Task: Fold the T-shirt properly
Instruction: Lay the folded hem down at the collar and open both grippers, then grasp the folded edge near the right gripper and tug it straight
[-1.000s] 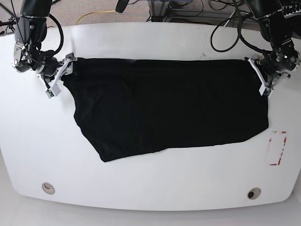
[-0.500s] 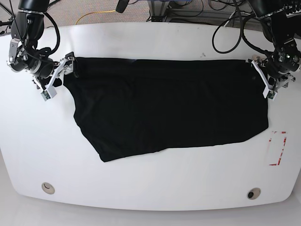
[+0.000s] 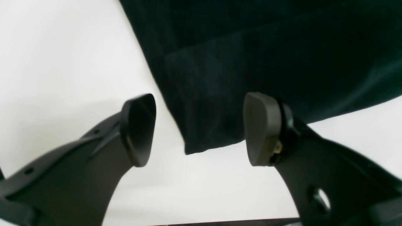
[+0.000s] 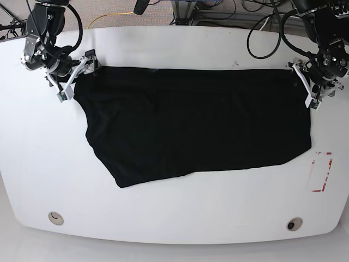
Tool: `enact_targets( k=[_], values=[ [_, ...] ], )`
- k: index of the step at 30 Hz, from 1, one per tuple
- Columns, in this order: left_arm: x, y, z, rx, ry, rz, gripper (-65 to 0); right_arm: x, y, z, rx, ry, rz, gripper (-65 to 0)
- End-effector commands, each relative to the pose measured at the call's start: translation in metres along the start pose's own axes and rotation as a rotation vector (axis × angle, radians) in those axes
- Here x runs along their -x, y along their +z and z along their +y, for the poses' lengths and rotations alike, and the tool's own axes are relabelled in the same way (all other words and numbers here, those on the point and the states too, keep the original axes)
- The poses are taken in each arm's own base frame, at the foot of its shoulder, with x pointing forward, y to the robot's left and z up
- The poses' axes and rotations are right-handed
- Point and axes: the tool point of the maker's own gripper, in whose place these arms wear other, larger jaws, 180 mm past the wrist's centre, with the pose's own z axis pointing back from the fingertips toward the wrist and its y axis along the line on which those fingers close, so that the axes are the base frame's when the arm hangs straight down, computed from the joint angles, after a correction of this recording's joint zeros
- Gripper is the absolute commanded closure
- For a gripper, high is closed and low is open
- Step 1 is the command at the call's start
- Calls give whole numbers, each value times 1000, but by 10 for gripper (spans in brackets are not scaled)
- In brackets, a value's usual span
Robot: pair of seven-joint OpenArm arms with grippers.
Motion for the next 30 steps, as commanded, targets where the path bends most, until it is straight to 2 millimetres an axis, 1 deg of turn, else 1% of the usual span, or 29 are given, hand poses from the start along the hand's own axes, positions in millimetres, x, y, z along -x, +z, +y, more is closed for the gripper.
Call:
enact_targets(
  k=[1, 3, 4, 5, 7, 9, 10, 11, 12, 13, 15, 16, 17, 19, 23, 24, 26, 30],
  values=[
    [4, -3, 5, 2, 11, 7, -394, -9, 2, -4, 33, 27, -17, -509],
    [10, -7, 3, 14, 23, 25, -364, -9, -2, -2, 42, 27, -16, -469],
    [13, -9, 2, 21, 30, 35, -331, -7, -4, -2, 52, 25, -11, -447],
    [15, -11, 2, 25, 33, 40, -311, -7, -4, -4, 61, 25, -7, -434],
    [23, -15, 0, 40, 44, 63, -242, -3, -5, -8, 90, 35, 14, -390],
    [26, -18, -2, 48, 50, 73, -190, -3, -5, -9, 100, 41, 19, -350],
    [29, -18, -3, 50, 50, 78, -149, -3, -5, -9, 99, 41, 18, -304],
    [29, -18, -3, 51, 50, 80, -122, -2, -5, -9, 98, 40, 20, -258],
    [30, -18, -3, 51, 50, 83, -106, -1, -5, -9, 98, 39, 23, -225],
    [31, -18, -3, 51, 50, 84, -88, 1, -5, -9, 97, 39, 26, -171],
    [36, -18, -5, 55, 50, 96, -81, 2, -4, -9, 98, 39, 29, -84],
    [39, -17, -6, 57, 48, 104, -81, 3, -4, -9, 99, 40, 32, -55],
    [43, -17, -7, 59, 47, 113, -81, 7, -3, -10, 100, 40, 44, -41],
    [48, -16, -9, 62, 47, 125, -81, 17, -2, -8, 99, 38, 65, -40],
    [72, -12, -15, 74, 39, 177, -81, 24, 6, -4, 107, 61, 74, -40],
    [74, -7, -11, 59, 19, 183, -81, 29, 9, -2, 110, 70, 85, -40],
    [79, 1, -9, 46, -10, 194, -81, 35, 15, -2, 118, 91, 98, -40],
    [85, 16, -14, 32, -59, 199, -82, 49, 25, 4, 121, 116, 127, -41]
  ],
)
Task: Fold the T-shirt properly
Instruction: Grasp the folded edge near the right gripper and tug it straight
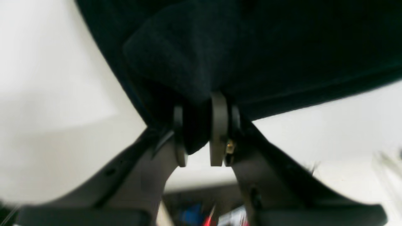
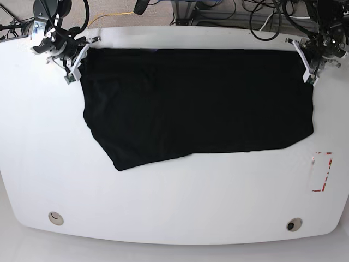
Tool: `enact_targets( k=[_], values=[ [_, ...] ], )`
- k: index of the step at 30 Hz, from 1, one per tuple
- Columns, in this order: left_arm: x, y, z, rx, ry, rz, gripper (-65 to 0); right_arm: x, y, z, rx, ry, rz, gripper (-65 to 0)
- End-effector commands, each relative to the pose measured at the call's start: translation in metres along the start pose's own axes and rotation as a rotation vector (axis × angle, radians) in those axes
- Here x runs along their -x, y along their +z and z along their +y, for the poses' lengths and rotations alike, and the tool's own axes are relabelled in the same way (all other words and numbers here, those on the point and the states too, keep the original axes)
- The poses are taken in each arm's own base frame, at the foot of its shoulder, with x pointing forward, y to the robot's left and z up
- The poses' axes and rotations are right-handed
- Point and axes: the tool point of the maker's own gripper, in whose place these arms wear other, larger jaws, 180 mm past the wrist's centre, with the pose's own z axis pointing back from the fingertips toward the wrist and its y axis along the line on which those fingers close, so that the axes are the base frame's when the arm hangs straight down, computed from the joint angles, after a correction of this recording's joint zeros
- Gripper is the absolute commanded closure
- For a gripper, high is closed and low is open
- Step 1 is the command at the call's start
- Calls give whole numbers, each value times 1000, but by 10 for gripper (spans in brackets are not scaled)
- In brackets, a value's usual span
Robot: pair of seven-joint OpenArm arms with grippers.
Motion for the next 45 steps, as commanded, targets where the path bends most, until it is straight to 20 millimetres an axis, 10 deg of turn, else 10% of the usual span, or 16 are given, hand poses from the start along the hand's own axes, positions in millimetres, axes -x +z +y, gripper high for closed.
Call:
enact_targets(
  k=[1, 6, 16, 28, 45],
  values=[
    [6, 12, 7, -47, -45, 32, -82, 2, 9, -7, 37, 31, 11, -41],
    [7, 21, 6, -62, -77, 29, -86, 11, 16, -1, 38, 50, 29, -75],
    [-15, 23, 19, -93, -81, -12, -304, -14, 43, -3, 107, 58, -82, -637],
    [-22, 25, 25, -110, -76, 2, -312, -47, 53, 19, -59, 133, -221, -491],
    [-23, 25, 25, -109, -76, -2, -312, -102, 7, 77, -61, 393, -198, -482]
  ],
)
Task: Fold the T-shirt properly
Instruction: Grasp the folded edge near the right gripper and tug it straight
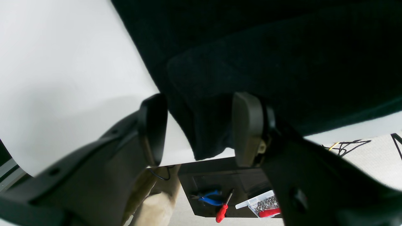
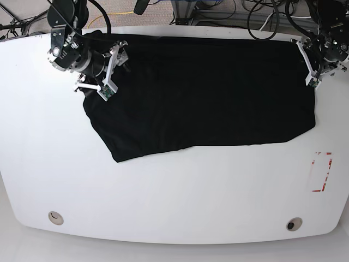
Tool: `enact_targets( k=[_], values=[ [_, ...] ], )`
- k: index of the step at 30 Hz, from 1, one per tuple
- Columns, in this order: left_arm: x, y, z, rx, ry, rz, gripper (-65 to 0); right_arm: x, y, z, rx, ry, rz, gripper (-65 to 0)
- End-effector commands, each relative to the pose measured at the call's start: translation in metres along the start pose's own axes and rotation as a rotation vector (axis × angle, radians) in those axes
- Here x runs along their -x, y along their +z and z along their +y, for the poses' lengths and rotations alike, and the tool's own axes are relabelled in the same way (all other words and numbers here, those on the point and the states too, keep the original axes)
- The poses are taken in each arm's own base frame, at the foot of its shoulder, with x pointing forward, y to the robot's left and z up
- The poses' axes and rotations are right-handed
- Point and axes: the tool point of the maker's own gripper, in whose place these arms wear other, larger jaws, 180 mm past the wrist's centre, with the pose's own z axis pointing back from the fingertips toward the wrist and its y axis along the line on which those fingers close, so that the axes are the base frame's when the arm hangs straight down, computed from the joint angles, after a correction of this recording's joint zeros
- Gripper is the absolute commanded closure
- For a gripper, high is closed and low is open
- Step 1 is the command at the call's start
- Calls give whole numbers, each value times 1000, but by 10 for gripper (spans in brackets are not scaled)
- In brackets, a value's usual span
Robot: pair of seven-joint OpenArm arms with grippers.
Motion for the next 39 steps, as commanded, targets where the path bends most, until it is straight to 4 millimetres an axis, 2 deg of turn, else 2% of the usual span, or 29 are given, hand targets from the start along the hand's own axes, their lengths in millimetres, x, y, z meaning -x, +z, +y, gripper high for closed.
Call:
enact_targets(
  k=[1, 9, 11, 16, 19, 23, 27, 35, 39],
  values=[
    [-5, 6, 9, -28, -14, -12, -312, -2, -2, -7, 44, 36, 20, -482],
    [-5, 5, 9, -27, -13, -12, -312, 8, -24, 7, 7, 67, 56, -479],
    [-5, 5, 9, -27, -13, -12, -312, 13, -28, 9, -6, 56, 64, -447],
    [-5, 5, 9, -27, -13, -12, -312, 21, -33, 10, -21, 35, 78, -314],
    [-5, 5, 9, -27, -13, -12, -312, 19, -35, 11, -24, 28, 58, -276],
    [-5, 5, 9, -27, -13, -12, -312, 25, -39, 11, -33, 13, 66, -268],
    [-5, 5, 9, -27, -13, -12, -312, 23, -38, 11, -30, 17, 60, -263],
    [-4, 5, 8, -24, -13, -10, -312, 14, -31, 11, -17, 37, 38, -40],
    [-4, 4, 8, -23, -12, -9, -312, 11, -30, 10, -12, 44, 31, -33]
  ],
)
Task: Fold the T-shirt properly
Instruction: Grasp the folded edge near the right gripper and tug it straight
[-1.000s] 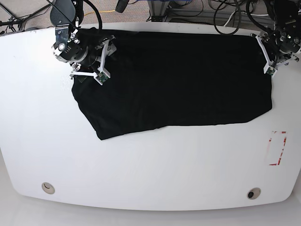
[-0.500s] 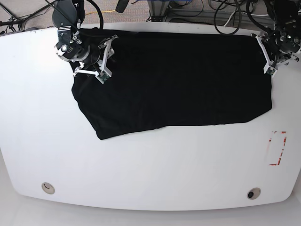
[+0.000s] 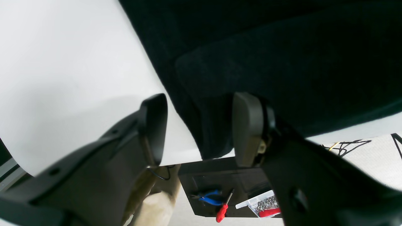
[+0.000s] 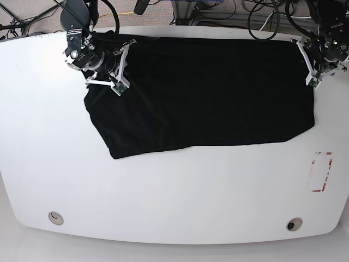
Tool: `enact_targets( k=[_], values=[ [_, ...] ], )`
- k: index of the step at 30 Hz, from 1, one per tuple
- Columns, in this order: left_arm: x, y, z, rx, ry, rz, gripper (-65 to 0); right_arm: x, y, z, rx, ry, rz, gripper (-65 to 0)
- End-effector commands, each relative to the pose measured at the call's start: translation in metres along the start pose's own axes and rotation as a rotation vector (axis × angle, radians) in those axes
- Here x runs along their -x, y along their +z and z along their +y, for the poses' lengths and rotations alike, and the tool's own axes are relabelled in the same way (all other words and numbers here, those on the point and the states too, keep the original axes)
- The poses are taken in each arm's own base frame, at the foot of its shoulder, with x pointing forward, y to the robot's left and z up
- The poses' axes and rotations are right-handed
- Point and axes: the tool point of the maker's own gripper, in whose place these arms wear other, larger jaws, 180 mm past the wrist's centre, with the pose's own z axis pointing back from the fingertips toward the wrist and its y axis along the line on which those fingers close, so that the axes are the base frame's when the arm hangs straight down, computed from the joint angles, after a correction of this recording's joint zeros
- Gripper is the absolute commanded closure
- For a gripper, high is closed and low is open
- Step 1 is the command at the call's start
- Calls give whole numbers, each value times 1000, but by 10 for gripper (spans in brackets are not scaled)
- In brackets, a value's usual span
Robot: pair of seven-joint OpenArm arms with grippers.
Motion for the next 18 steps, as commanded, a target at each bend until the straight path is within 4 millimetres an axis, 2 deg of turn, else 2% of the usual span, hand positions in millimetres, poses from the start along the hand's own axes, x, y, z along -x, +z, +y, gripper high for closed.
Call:
enact_targets(
  k=[1, 5, 7, 9, 12, 18],
  values=[
    [-4, 5, 8, -24, -12, -9, -312, -11, 7, -6, 22, 21, -35, -33],
    [-4, 5, 8, -24, -12, -9, -312, -11, 7, -7, 23, 22, -34, -48],
    [-4, 5, 8, -24, -12, -9, -312, -10, 7, -6, 22, 22, -33, -105],
    [-4, 4, 7, -23, -15, -8, -312, -8, 7, -4, 19, 21, -29, -203],
    [-6, 2, 2, -9, -31, -8, -312, -2, 10, -4, 23, 11, -21, -282],
    [-7, 1, -1, -4, -38, -8, -312, -3, 18, -13, 62, -9, -37, -212]
  ],
)
